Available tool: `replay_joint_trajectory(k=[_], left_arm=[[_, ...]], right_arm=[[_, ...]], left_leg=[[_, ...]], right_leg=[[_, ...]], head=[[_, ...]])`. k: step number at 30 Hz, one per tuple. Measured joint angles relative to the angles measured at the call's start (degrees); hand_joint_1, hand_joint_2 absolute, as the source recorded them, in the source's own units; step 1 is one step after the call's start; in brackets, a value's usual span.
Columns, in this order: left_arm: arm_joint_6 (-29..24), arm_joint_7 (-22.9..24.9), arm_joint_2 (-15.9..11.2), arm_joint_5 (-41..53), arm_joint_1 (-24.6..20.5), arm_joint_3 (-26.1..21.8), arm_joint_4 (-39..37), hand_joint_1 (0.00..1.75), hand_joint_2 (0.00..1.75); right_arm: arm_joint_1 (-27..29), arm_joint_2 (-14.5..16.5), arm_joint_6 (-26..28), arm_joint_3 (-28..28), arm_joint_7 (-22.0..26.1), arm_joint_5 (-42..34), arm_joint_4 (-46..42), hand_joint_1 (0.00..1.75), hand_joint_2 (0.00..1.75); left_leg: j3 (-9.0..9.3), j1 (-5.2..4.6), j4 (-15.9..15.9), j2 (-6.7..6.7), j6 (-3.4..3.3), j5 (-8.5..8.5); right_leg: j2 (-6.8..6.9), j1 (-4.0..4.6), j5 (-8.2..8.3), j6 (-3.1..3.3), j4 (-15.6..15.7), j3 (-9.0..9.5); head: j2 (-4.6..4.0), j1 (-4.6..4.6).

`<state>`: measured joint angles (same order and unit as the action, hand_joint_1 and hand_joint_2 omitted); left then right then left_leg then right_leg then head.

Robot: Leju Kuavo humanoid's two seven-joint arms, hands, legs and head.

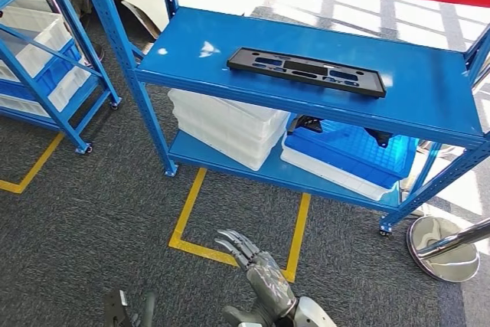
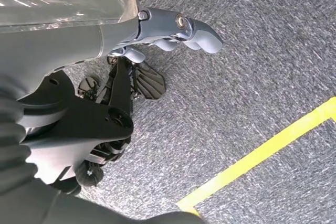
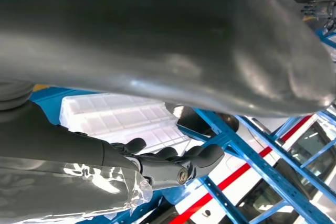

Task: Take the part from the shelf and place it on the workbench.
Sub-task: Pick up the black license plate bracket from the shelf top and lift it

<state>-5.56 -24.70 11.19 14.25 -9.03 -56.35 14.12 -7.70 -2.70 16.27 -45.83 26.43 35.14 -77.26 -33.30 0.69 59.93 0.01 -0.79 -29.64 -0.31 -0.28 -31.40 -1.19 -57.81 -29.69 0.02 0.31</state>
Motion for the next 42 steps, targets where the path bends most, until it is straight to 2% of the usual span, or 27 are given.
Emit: replay_joint_trajectory(k=[22, 26, 35, 37, 39, 41, 42], left_arm=[[0.0, 0.0, 0.0, 0.0, 0.0, 0.0, 0.0, 0.0, 1.75], [0.0, 0.0, 0.0, 0.0, 0.0, 0.0, 0.0, 0.0, 0.0], [3.3, -1.1, 0.0, 0.0, 0.0, 0.0, -0.1, 0.0, 0.0], [3.6, -0.9, 0.0, 0.0, 0.0, 0.0, -0.2, 0.0, 0.0], [3.6, -0.7, 0.0, 0.0, 0.0, 0.0, -0.2, 0.0, 0.0], [3.6, -0.5, 0.0, 0.0, 0.0, 0.1, -0.2, 0.0, 0.0], [3.6, -0.5, 0.0, 0.0, 0.0, 0.1, -0.2, 0.0, 0.0]], right_arm=[[0.5, -0.2, 0.6, 0.0, -0.2, 0.6, -0.5, 0.0, 0.0], [0.5, -0.2, 0.6, 0.0, -0.2, 0.6, -0.5, 0.0, 0.0], [0.7, -0.4, 0.6, 0.1, -0.2, 0.9, -0.7, 0.0, 0.0], [0.7, -0.3, 0.7, 0.1, -0.3, 1.2, -0.7, 0.0, 0.0], [0.8, -0.3, 1.1, 0.2, -0.4, 1.6, -0.8, 0.0, 0.0], [0.9, -0.4, 1.5, 0.3, -0.6, 1.9, -0.9, 0.0, 0.0], [1.0, -0.4, 1.6, 0.3, -0.7, 2.0, -0.9, 0.0, 0.0]], left_leg=[[0.0, 0.0, 0.0, 0.0, 0.0, 0.0], [0.0, 0.0, 0.0, 0.0, 0.0, 0.0], [-0.04, -0.19, 0.2, 0.01, -0.13, -0.09], [-0.02, -0.28, 0.1, 0.01, -0.29, -0.12], [0.41, 0.04, -0.6, -0.08, -0.71, 0.14], [1.0, 0.45, -1.4, -0.23, -1.11, 0.38], [1.15, 0.49, -1.4, -0.28, -1.16, 0.35]], right_leg=[[0.0, 0.0, 0.0, 0.0, 0.0, 0.0], [0.0, 0.0, 0.0, 0.0, 0.0, 0.0], [0.01, -0.17, 0.1, -0.17, 0.2, 0.01], [0.02, -0.3, 0.17, -0.33, 0.3, 0.04], [0.03, -0.32, -0.19, -0.59, 0.0, 0.04], [0.05, -0.38, -2.21, -0.89, -3.7, -1.66], [0.06, -0.47, -3.76, -1.04, -7.3, -3.56]], head=[[0.0, 0.0], [0.0, 0.0], [0.0, 0.01], [0.0, 0.02], [0.0, 0.02], [0.0, -0.03], [0.0, -0.06]])
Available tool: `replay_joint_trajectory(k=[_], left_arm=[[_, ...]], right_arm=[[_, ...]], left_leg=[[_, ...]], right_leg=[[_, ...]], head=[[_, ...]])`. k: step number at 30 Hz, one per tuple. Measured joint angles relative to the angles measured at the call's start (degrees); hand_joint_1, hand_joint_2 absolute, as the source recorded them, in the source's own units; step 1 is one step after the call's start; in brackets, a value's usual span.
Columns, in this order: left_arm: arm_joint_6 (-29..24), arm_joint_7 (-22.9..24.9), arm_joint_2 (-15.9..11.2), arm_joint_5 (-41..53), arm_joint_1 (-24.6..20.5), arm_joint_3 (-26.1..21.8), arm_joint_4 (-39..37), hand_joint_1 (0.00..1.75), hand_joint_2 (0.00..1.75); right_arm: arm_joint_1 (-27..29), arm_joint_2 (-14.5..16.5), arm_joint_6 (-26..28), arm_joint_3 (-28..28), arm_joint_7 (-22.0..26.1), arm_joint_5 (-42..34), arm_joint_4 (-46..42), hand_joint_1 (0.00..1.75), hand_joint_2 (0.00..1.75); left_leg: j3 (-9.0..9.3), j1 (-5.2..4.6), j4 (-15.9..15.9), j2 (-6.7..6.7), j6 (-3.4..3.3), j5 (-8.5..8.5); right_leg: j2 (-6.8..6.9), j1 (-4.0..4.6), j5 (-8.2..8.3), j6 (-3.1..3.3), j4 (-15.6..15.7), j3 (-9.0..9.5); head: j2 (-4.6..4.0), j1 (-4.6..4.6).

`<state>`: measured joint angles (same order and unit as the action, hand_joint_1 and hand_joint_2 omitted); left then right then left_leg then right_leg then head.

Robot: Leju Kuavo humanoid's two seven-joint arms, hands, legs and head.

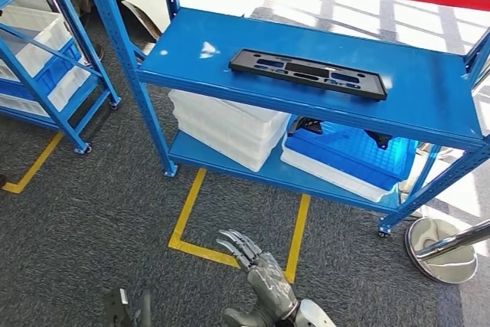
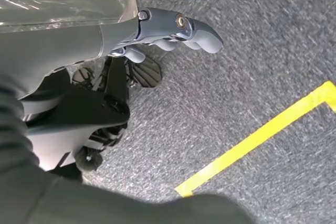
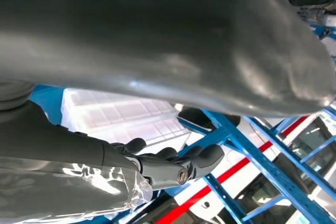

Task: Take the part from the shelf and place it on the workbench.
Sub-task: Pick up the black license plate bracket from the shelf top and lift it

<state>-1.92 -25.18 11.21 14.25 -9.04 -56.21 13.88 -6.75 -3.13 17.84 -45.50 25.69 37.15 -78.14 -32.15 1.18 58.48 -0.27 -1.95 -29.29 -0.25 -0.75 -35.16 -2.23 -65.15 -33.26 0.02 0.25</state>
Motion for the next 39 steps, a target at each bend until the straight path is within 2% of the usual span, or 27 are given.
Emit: replay_joint_trajectory(k=[1, 2, 3, 4, 5, 7, 8, 11, 13, 14, 16, 17, 18, 19, 20, 21, 23, 26, 28, 29, 31, 33, 34, 35, 37, 38, 39], left_arm=[[0.0, 0.0, 0.0, 0.0, 0.0, 0.1, 0.0, 0.0, 0.0], [0.0, 0.1, 0.0, 0.0, 0.1, 0.2, -0.1, 0.0, 0.0], [0.0, 0.1, 0.0, 0.0, 0.1, 0.3, -0.1, 0.0, 0.0], [0.0, 0.1, 0.0, 0.0, 0.2, 0.4, -0.1, 0.0, 0.0], [0.0, 0.1, 0.0, 0.0, 0.2, 0.5, -0.1, 0.0, 0.0], [0.1, 0.1, 0.1, 0.0, 0.2, 0.7, -0.1, 0.0, 0.0], [0.1, 0.2, 0.1, 0.0, 0.2, 0.8, -0.1, 0.0, 0.0], [0.1, 0.3, 0.1, 0.0, 0.1, 1.0, -0.2, 0.0, 0.0], [0.1, 0.3, 0.2, 0.0, 0.0, 1.2, -0.2, 0.0, 0.0], [0.2, 0.3, 0.2, 0.0, 0.0, 1.2, -0.2, 0.0, 0.0], [0.2, 0.3, 0.2, 0.0, 0.1, 1.3, -0.2, 0.0, 0.0], [0.2, 0.3, 0.2, 0.0, 0.2, 1.3, -0.2, 0.0, 0.0], [0.2, 0.4, 0.2, 0.0, 0.4, 1.3, -0.2, 0.0, 0.0], [0.2, 0.4, 0.2, 0.0, 0.5, 1.3, -0.2, 0.0, 0.0], [0.2, 0.4, 0.2, 0.0, 0.6, 1.3, -0.2, 0.0, 0.0], [0.2, 0.4, 0.2, 0.0, 0.6, 1.3, -0.2, 0.0, 0.0], [0.2, 0.5, 0.2, 0.1, 0.5, 1.3, -0.2, 0.0, 0.0], [0.2, 0.5, 0.2, 0.2, 0.4, 1.3, -0.4, 0.0, 0.0], [0.2, 0.5, 0.2, 0.1, 0.4, 1.4, -0.4, 0.0, 0.0], [0.2, 0.5, 0.2, 0.1, 0.4, 1.4, -0.4, 0.0, 0.0], [0.2, 0.5, 0.2, 0.2, 0.3, 1.4, -0.4, 0.0, 0.0], [0.2, 0.6, 0.2, 0.2, 0.2, 1.5, -0.4, 0.0, 0.0], [0.2, 0.6, 0.2, 0.2, 0.3, 1.5, -0.4, 0.0, 0.0], [0.1, 0.7, 0.2, 0.2, 0.3, 1.6, -0.4, 0.0, 0.0], [0.1, 0.8, 0.3, 0.2, 0.4, 1.8, -0.4, 0.0, 0.0], [0.1, 0.9, 0.4, 0.2, 0.3, 1.9, -0.4, 0.0, 0.0], [0.2, 0.9, 0.5, 0.2, 0.3, 2.0, -0.5, 0.0, 0.0]], right_arm=[[0.1, -0.1, 0.1, 0.0, -0.1, 0.1, 0.0, 0.0, 0.0], [0.3, -0.2, 0.1, 0.1, -0.2, 0.2, 0.0, 0.0, 0.44], [0.5, -0.2, 0.1, 0.1, -0.2, 0.4, 0.0, 0.0, 0.87], [0.6, -0.3, 0.1, 0.2, -0.2, 0.5, 0.0, 0.0, 1.31], [0.7, -0.3, 0.1, 0.3, -0.2, 0.7, 0.0, 0.0, 1.75], [0.9, -0.4, 0.2, 0.4, -0.3, 0.9, 0.0, 0.0, 1.75], [0.9, -0.5, 0.3, 0.5, -0.3, 1.0, 0.0, 0.0, 1.75], [1.1, -0.6, 0.5, 0.5, -0.4, 1.2, -0.1, 0.0, 1.75], [1.1, -0.6, 0.5, 0.6, -0.4, 1.3, -0.3, 0.0, 1.75], [1.1, -0.6, 0.6, 0.6, -0.4, 1.3, -0.4, 0.0, 1.75], [1.1, -0.6, 0.6, 0.6, -0.4, 1.3, -0.5, 0.0, 1.75], [1.1, -0.6, 0.6, 0.7, -0.4, 1.4, -0.5, 0.0, 1.75], [1.2, -0.6, 0.6, 0.7, -0.4, 1.5, -0.5, 0.0, 1.75], [1.2, -0.6, 0.6, 0.7, -0.4, 1.6, -0.5, 0.0, 1.75], [1.2, -0.6, 0.6, 0.7, -0.4, 1.7, -0.5, 0.0, 1.75], [1.2, -0.6, 0.6, 0.7, -0.5, 1.8, -0.5, 0.0, 1.75], [1.2, -0.6, 0.6, 0.8, -0.6, 1.9, -0.4, 0.0, 1.75], [1.3, -0.7, 0.9, 0.9, -0.8, 2.3, -0.5, 0.0, 1.75], [1.4, -0.7, 1.3, 1.1, -0.9, 3.0, -0.7, 0.0, 1.75], [1.4, -0.7, 1.7, 1.3, -1.1, 3.5, -0.8, 0.0, 1.75], [1.4, -0.7, 3.0, 1.7, -1.7, 5.2, -0.9, 0.0, 1.75], [1.6, -0.7, 4.5, 1.9, -2.4, 7.3, -0.9, 0.0, 1.75], [1.7, -0.8, 5.1, 2.0, -2.7, 8.3, -0.9, 0.0, 1.75], [1.8, -0.8, 5.6, 2.2, -2.9, 9.1, -0.9, 0.0, 1.75], [1.9, -0.8, 6.5, 2.5, -3.4, 10.3, -0.9, 0.0, 1.75], [1.9, -0.9, 6.8, 2.7, -3.6, 10.8, -0.8, 0.0, 1.75], [2.0, -1.0, 7.2, 2.9, -3.8, 11.3, -0.9, 0.0, 1.75]], left_leg=[[0.06, 0.05, 0.0, -0.01, 0.0, -0.06], [0.14, 0.11, 0.0, -0.01, 0.08, -0.17], [0.28, 0.21, 0.0, 0.01, 0.23, -0.32], [0.54, 0.36, 0.0, 0.06, 0.48, -0.56], [0.96, 0.56, 0.1, 0.11, 0.85, -0.9], [1.68, 0.75, 0.1, 0.19, 1.75, -1.63], [1.82, 0.71, 0.1, 0.21, 2.19, -1.86], [1.99, 0.61, -0.3, 0.12, 3.16, -2.12], [1.75, 0.74, 0.9, 0.06, 3.6, -3.08], [0.71, 0.75, 3.2, 0.05, 3.68, -4.16], [-3.48, 0.63, 10.9, 0.05, 3.52, -6.87], [-5.82, 0.56, 14.6, 0.06, 3.43, -7.71], [-7.54, 0.48, 16.8, 0.06, 3.27, -7.53], [-8.32, 0.4, 16.9, 0.06, 3.07, -6.34], [-8.05, 0.29, 14.7, 0.06, 2.77, -3.99], [-7.06, 0.18, 11.2, 0.06, 2.45, -1.3], [-5.04, -0.19, 5.8, 0.06, 1.95, 1.86], [-4.02, -0.73, 3.4, 0.13, 1.3, 0.8], [-3.2, -0.53, 2.5, 0.25, 0.8, 0.15], [-2.57, -0.38, 2.1, 0.29, 0.56, 0.02], [-1.41, -0.24, 1.5, 0.31, 0.1, -0.43], [-0.53, -0.32, 1.4, 0.34, -0.16, -1.18], [0.04, -0.39, 1.4, 0.39, -0.19, -1.63], [0.72, -0.47, 1.4, 0.46, -0.17, -2.13], [2.23, -0.57, 1.3, 0.57, -0.07, -3.18], [2.85, -0.58, 1.2, 0.59, 0.01, -3.57], [3.17, -0.54, 1.1, 0.59, 0.19, -3.88]], right_leg=[[0.0, -0.15, -1.45, -0.16, -4.0, -2.3], [0.01, -0.3, -2.15, -0.35, -7.2, -4.31], [0.02, -0.44, -1.77, -0.54, -8.6, -5.54], [0.04, -0.58, -0.18, -0.74, -7.7, -5.65], [0.07, -0.75, 2.36, -0.95, -4.7, -4.68], [0.08, -0.92, 6.28, -1.23, 2.5, -1.92], [0.06, -0.89, 6.99, -0.98, 4.7, -1.08], [-0.08, -0.62, 6.29, 0.57, 5.7, -0.81], [-0.07, -0.67, 5.95, 1.5, 6.0, -0.23], [-0.01, -0.68, 5.75, 1.95, 6.1, 0.17], [0.09, -0.45, 5.21, 2.64, 6.2, 0.78], [0.05, -0.28, 4.9, 2.87, 6.2, 1.13], [-0.07, -0.13, 4.52, 3.0, 6.2, 1.59], [-0.24, -0.02, 4.11, 3.02, 6.2, 2.13], [-0.43, 0.06, 3.59, 2.94, 6.2, 2.85], [-0.57, 0.1, 3.02, 2.8, 6.2, 3.63], [-0.73, 0.14, 2.03, 2.29, 6.3, 4.82], [-0.71, 0.17, 1.6, 1.3, 6.5, 4.97], [-0.55, 0.1, 1.47, 0.75, 6.1, 5.0], [-0.46, 0.09, 1.06, 0.5, 4.8, 4.48], [-0.28, 0.07, -0.83, 0.02, -1.2, 1.12], [-0.17, 0.07, -2.57, -0.21, -8.0, -3.88], [-0.14, 0.1, -2.11, -0.18, -9.3, -5.56], [-0.12, 0.15, -0.47, -0.04, -8.6, -6.29], [-0.12, 0.54, 5.11, 0.71, -2.3, -5.31], [-0.09, 0.83, 7.01, 1.22, 0.6, -4.7], [-0.05, 1.14, 8.11, 1.85, 2.8, -4.15]], head=[[0.0, -0.01], [0.0, -0.01], [0.0, -0.01], [0.0, -0.01], [0.0, -0.01], [0.0, -0.07], [0.0, -0.09], [0.0, 0.0], [0.0, 0.09], [0.0, 0.14], [0.0, 0.23], [0.0, 0.24], [0.0, 0.25], [0.0, 0.25], [0.0, 0.25], [0.0, 0.25], [0.0, 0.19], [0.0, 0.22], [0.0, 0.23], [0.0, 0.19], [0.0, 0.08], [0.0, 0.05], [0.0, 0.04], [0.0, 0.04], [0.0, 0.04], [0.0, 0.08], [0.0, 0.06]])
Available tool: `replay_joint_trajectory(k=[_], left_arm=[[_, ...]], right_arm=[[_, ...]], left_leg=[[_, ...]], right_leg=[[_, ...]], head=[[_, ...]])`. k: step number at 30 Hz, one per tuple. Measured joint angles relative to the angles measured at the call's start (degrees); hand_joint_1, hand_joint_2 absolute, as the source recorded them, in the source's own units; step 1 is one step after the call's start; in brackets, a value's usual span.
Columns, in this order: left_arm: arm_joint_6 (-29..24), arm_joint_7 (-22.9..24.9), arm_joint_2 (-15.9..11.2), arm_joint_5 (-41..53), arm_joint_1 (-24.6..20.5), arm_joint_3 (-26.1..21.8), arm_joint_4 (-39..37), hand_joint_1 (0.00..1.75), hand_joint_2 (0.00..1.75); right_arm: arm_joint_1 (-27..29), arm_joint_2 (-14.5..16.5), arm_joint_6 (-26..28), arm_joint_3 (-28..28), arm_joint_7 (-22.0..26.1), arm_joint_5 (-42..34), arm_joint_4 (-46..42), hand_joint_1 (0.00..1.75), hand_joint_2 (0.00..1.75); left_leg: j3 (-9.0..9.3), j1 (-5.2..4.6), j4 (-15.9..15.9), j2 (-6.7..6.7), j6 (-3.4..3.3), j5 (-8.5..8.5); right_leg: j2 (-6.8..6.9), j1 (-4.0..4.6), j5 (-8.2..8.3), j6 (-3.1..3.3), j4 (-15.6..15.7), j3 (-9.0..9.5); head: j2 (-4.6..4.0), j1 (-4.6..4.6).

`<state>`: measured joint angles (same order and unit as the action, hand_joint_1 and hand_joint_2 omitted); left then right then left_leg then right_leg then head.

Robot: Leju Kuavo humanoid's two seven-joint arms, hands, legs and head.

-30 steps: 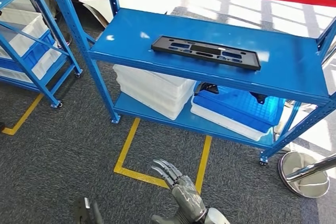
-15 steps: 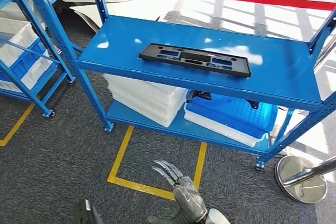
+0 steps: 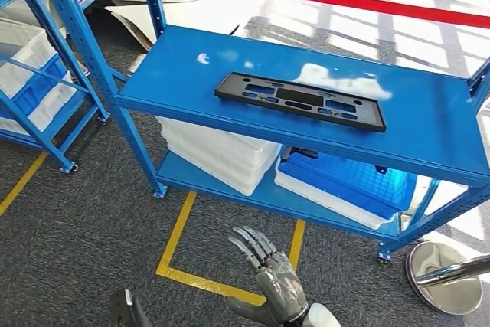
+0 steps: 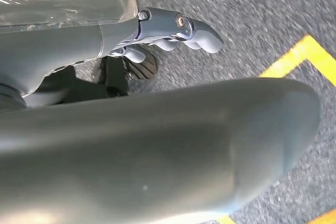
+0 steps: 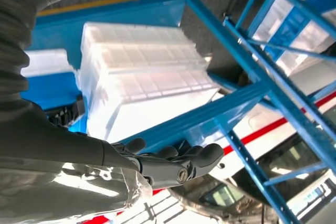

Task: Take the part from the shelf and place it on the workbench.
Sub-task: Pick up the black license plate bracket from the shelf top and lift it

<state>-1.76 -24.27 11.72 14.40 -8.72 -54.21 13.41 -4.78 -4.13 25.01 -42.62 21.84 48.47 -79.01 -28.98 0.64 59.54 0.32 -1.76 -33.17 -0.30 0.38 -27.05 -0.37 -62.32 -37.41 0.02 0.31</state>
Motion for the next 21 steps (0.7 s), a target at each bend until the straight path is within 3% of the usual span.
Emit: replay_joint_trajectory(k=[2, 5, 7, 9, 10, 11, 12, 14, 16, 19, 21], left_arm=[[0.0, 0.0, 0.2, 0.0, 0.0, 0.2, -0.1, 0.0, 0.0], [0.1, 0.1, 0.4, 0.0, -0.2, 0.4, -0.1, 0.0, 0.0], [0.2, 0.1, 0.3, 0.0, -0.4, 0.5, -0.1, 0.0, 0.0], [0.2, 0.1, 0.3, 0.0, -0.4, 0.5, -0.1, 0.0, 0.0], [0.1, 0.1, 0.3, 0.0, -0.3, 0.5, -0.1, 0.0, 0.0], [0.0, 0.1, 0.3, 0.0, -0.2, 0.5, -0.1, 0.0, 0.0], [0.0, 0.1, 0.3, 0.0, -0.2, 0.5, -0.1, 0.0, 0.0], [0.0, 0.1, 0.2, 0.0, 0.0, 0.5, -0.2, 0.0, 0.0], [0.1, 0.2, 0.2, 0.0, 0.0, 0.5, -0.4, 0.0, 0.0], [0.1, 0.2, 0.2, -0.3, 0.3, 0.6, -0.5, 0.0, 0.0], [0.2, 0.2, 0.2, -0.7, 0.2, 0.6, -0.5, 0.0, 0.0]], right_arm=[[0.1, -0.3, 0.8, 0.4, -0.6, 1.2, -0.2, 0.0, 1.75], [0.0, -0.6, 2.7, 1.2, -1.5, 4.0, -1.2, 0.0, 1.75], [-0.2, -0.7, 3.8, 1.7, -2.2, 5.9, -1.9, 0.0, 1.75], [-0.4, -0.9, 4.5, 2.1, -3.0, 7.6, -2.3, 0.0, 1.75], [-0.3, -1.0, 4.8, 2.3, -3.4, 8.6, -2.5, 0.0, 1.75], [-0.2, -1.2, 5.3, 2.6, -3.9, 9.7, -2.7, 0.0, 1.75], [-0.2, -1.3, 5.7, 2.9, -4.3, 10.7, -3.0, 0.0, 1.75], [-0.1, -1.7, 6.7, 3.5, -5.1, 12.3, -3.7, 0.0, 1.75], [-0.1, -2.1, 7.6, 4.2, -5.7, 13.4, -4.5, 0.0, 1.75], [0.0, -2.6, 8.4, 5.1, -6.1, 14.8, -5.8, 0.0, 1.75], [-0.1, -2.8, 8.7, 5.6, -6.1, 15.3, -6.7, 0.0, 1.75]], left_leg=[[0.51, 0.06, -0.4, -0.05, 0.56, -0.2], [0.81, -0.08, 0.6, -0.12, 1.23, -0.39], [-1.93, 0.05, 5.6, -0.11, 1.65, -1.93], [-6.59, 0.39, 12.0, -0.12, 2.29, -4.11], [-8.36, 0.57, 13.7, -0.12, 2.59, -4.27], [-9.24, 0.75, 13.5, -0.13, 2.86, -3.18], [-9.2, 0.93, 11.3, -0.13, 3.11, -0.81], [-7.82, 1.11, 5.3, -0.13, 3.61, 4.17], [-7.06, 0.84, 1.8, -0.23, 3.07, 5.49], [-6.88, 0.56, 1.2, -0.26, 1.48, 4.84], [-6.11, 0.64, 1.1, -0.24, 0.77, 4.47]], right_leg=[[0.12, 0.4, -0.04, 0.8, 1.5, 0.29], [0.16, -0.07, 0.11, 1.27, 3.8, 2.27], [0.17, -0.49, -0.1, 1.47, 4.7, 3.55], [0.1, -0.62, -0.68, 1.55, 4.9, 4.19], [0.03, -0.67, -1.05, 1.45, 4.8, 4.56], [-0.04, -0.76, -1.45, 1.28, 4.8, 5.04], [-0.1, -0.92, -1.92, 1.02, 4.8, 5.65], [-0.14, -1.22, -2.91, 0.29, 4.6, 6.8], [-0.12, -1.24, -3.58, -0.51, 4.3, 6.87], [0.03, -1.27, -4.16, -1.33, 4.0, 6.77], [0.1, -1.37, -5.56, -1.73, 1.5, 5.94]], head=[[0.0, 0.0], [0.0, 0.03], [0.0, 0.13], [0.0, 0.16], [0.0, 0.16], [0.0, 0.15], [0.0, 0.15], [0.0, 0.11], [0.0, 0.05], [0.0, -0.06], [0.0, -0.08]])
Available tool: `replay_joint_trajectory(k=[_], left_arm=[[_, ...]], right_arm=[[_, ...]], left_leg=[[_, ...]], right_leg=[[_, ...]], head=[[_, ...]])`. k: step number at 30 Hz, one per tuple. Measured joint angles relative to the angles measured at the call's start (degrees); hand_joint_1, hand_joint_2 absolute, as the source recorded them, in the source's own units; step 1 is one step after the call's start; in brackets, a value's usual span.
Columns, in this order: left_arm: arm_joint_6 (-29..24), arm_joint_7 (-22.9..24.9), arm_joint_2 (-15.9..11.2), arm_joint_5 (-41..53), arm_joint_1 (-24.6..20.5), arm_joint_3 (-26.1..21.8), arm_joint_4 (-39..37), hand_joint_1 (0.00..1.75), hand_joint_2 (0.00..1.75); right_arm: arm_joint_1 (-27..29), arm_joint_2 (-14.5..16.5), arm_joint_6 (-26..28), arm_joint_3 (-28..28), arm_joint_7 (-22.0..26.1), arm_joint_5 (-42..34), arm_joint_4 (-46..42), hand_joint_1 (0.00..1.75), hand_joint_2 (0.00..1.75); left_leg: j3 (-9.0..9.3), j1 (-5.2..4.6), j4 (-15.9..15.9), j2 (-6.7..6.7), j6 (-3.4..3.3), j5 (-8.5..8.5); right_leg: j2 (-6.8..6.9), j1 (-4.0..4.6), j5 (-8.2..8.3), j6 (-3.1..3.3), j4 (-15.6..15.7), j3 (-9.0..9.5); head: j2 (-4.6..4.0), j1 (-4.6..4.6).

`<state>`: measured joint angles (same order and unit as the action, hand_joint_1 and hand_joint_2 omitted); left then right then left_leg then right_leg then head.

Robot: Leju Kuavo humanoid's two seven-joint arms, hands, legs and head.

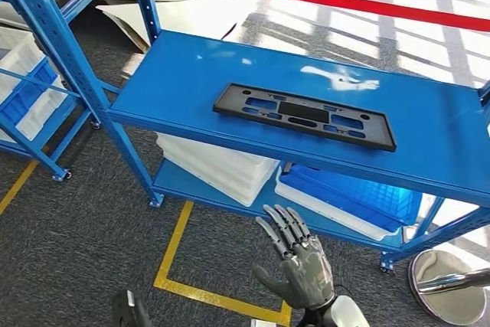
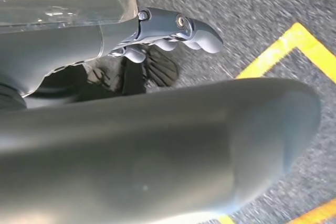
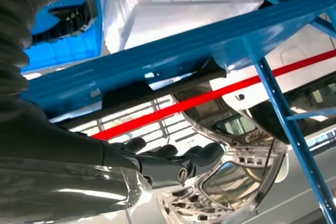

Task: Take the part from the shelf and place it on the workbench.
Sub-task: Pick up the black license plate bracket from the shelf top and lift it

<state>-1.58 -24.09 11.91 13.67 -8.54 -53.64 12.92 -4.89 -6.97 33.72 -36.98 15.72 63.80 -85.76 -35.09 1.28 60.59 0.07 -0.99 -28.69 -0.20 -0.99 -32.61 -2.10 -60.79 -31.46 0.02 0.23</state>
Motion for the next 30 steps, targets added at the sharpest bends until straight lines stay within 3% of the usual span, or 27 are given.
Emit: replay_joint_trajectory(k=[1, 3, 4, 5, 6, 8, 9, 11, 13, 15, 16, 18, 19, 20, 21, 23, 24, 26, 30], left_arm=[[0.0, 0.0, 0.0, -0.2, -0.1, 0.0, 0.0, 0.0, 0.0], [0.1, 0.0, 0.0, -0.4, -0.2, 0.0, 0.0, 0.0, 0.0], [0.1, 0.0, 0.0, -0.4, -0.2, 0.0, 0.0, 0.0, 0.0], [0.1, 0.0, 0.0, -0.4, -0.2, 0.0, 0.0, 0.0, 0.0], [0.1, 0.0, 0.0, -0.4, -0.1, 0.0, 0.0, 0.0, 0.0], [0.0, 0.0, 0.0, -0.4, -0.1, 0.0, 0.0, 0.0, 0.0], [0.1, -0.1, 0.1, -0.4, -0.2, 0.0, 0.0, 0.0, 0.0], [0.1, -0.2, 0.2, -0.4, -0.3, 0.0, -0.1, 0.0, 0.0], [0.2, -0.3, 0.2, -0.4, -0.4, 0.0, -0.1, 0.0, 0.0], [0.2, -0.3, 0.2, -0.6, -0.6, 0.0, -0.1, 0.0, 0.0], [0.2, -0.3, 0.2, -0.6, -0.6, 0.0, -0.1, 0.0, 0.0], [0.2, -0.2, 0.2, -0.6, -0.5, 0.0, -0.1, 0.0, 0.0], [0.2, -0.2, 0.1, -0.6, -0.4, 0.0, -0.1, 0.0, 0.0], [0.2, -0.1, 0.1, -0.6, -0.3, 0.0, -0.1, 0.0, 0.0], [0.2, -0.1, 0.1, -0.6, -0.2, 0.0, -0.1, 0.0, 0.0], [0.1, -0.1, 0.0, -0.6, -0.1, 0.0, -0.1, 0.0, 0.0], [0.1, -0.1, 0.0, -0.6, -0.1, 0.0, -0.1, 0.0, 0.0], [0.1, -0.1, 0.0, -0.5, -0.1, 0.0, -0.1, 0.0, 0.0], [0.1, -0.3, 0.0, -0.7, 0.0, 0.0, -0.2, 0.0, 0.0]], right_arm=[[0.0, -0.1, 0.1, 0.2, 0.0, 0.1, -0.3, 0.0, 1.75], [0.0, -0.4, 0.2, 0.5, -0.3, 0.5, -0.7, 0.0, 1.75], [0.1, -0.6, 0.2, 0.6, -0.4, 0.8, -0.7, 0.0, 1.75], [0.1, -0.7, 0.3, 0.6, -0.6, 1.2, -0.8, 0.0, 1.75], [0.1, -0.8, 0.3, 0.7, -0.7, 1.5, -0.9, 0.0, 1.75], [0.0, -1.1, 0.4, 1.1, -1.0, 2.1, -1.3, 0.0, 1.75], [-0.1, -1.3, 0.4, 1.4, -1.2, 2.4, -1.5, 0.0, 1.75], [-0.2, -1.8, 0.4, 1.9, -1.5, 2.8, -1.8, 0.0, 1.75], [-0.3, -2.1, 0.5, 2.4, -1.8, 3.0, -2.2, 0.0, 1.75], [-0.3, -2.4, 0.5, 3.0, -2.0, 3.3, -2.7, 0.0, 1.75], [-0.3, -2.5, 0.5, 3.3, -2.1, 3.4, -2.9, 0.0, 1.75], [-0.2, -2.6, 0.6, 3.7, -2.3, 3.7, -2.9, 0.0, 1.75], [0.0, -2.7, 0.6, 4.0, -2.4, 3.9, -2.9, 0.0, 1.75], [0.2, -2.8, 0.6, 4.2, -2.5, 4.0, -2.9, 0.0, 1.75], [0.4, -2.9, 0.6, 4.4, -2.6, 4.1, -3.0, 0.0, 1.75], [0.7, -3.2, 0.6, 4.8, -2.7, 4.2, -3.1, 0.0, 1.75], [0.8, -3.3, 0.6, 5.0, -2.8, 4.2, -3.2, 0.0, 1.75], [1.0, -3.5, 0.7, 5.4, -2.8, 4.3, -3.5, 0.0, 1.75], [1.1, -3.9, 1.0, 6.1, -2.8, 4.5, -4.3, 0.0, 1.75]], left_leg=[[0.39, 0.0, -0.1, -0.01, -0.32, -0.22], [0.9, -0.19, -0.1, 0.01, -0.76, -0.72], [1.16, -0.34, -0.1, 0.06, -0.87, -0.98], [1.48, -0.5, -0.1, 0.12, -0.94, -1.25], [1.92, -0.68, -0.1, 0.21, -0.98, -1.55], [2.91, -0.92, -0.2, 0.34, -0.9, -2.24], [3.26, -0.94, -0.3, 0.4, -0.75, -2.53], [3.42, -0.75, -0.5, 0.4, -0.23, -2.82], [3.59, -0.68, -0.9, 0.31, 0.32, -2.99], [3.39, -0.81, 0.0, 0.23, 0.75, -3.91], [2.39, -0.8, 2.2, 0.22, 0.99, -5.02], [-1.6, -0.59, 9.2, 0.22, 1.53, -7.66], [-3.55, -0.47, 12.2, 0.21, 1.78, -8.27], [-4.73, -0.34, 13.5, 0.2, 1.99, -7.8], [-4.79, -0.22, 12.5, 0.19, 2.15, -6.1], [-2.51, 0.03, 6.0, 0.13, 2.37, -1.28], [-1.19, 0.05, 2.7, 0.11, 2.32, 0.29], [-0.01, -0.16, -0.1, 0.14, 1.55, 0.65], [0.85, -0.15, -0.6, 0.23, -0.19, -0.14]], right_leg=[[0.03, -0.03, -1.32, -0.16, -3.1, -1.53], [0.04, -0.01, -3.83, -0.26, -11.1, -6.33], [0.04, 0.01, -4.1, -0.19, -13.9, -8.37], [0.04, 0.07, -3.24, 0.0, -14.7, -9.49], [0.02, 0.22, -1.21, 0.35, -13.0, -9.42], [-0.02, 0.81, 3.69, 1.59, -5.8, -7.07], [-0.03, 1.16, 5.29, 2.25, -2.6, -5.86], [-0.05, 1.75, 5.69, 3.16, -0.1, -4.82], [-0.03, 1.74, 5.54, 3.39, 1.3, -4.24], [0.05, 1.22, 5.58, 3.33, 3.0, -2.97], [0.1, 0.94, 5.58, 3.25, 3.7, -2.34], [0.13, 0.88, 5.22, 3.25, 4.0, -1.7], [0.11, 0.87, 4.95, 3.2, 3.9, -1.45], [0.07, 0.84, 4.65, 3.11, 3.9, -1.12], [0.01, 0.77, 4.29, 2.94, 3.9, -0.65], [-0.11, 0.57, 3.32, 2.38, 3.7, 0.47], [-0.14, 0.59, 2.82, 1.99, 3.4, 0.82], [-0.15, 0.7, 2.23, 1.25, 3.1, 0.96], [-0.07, 0.59, 1.27, 0.27, 1.4, 0.59]], head=[[0.0, -0.02], [0.0, -0.05], [0.0, -0.04], [0.0, -0.04], [0.0, -0.04], [0.0, 0.0], [0.0, 0.05], [0.0, 0.07], [0.0, 0.02], [0.0, 0.13], [0.0, 0.22], [0.0, 0.33], [0.0, 0.33], [0.0, 0.33], [0.0, 0.33], [0.0, 0.32], [0.0, 0.32], [0.0, 0.3], [0.0, 0.26]])
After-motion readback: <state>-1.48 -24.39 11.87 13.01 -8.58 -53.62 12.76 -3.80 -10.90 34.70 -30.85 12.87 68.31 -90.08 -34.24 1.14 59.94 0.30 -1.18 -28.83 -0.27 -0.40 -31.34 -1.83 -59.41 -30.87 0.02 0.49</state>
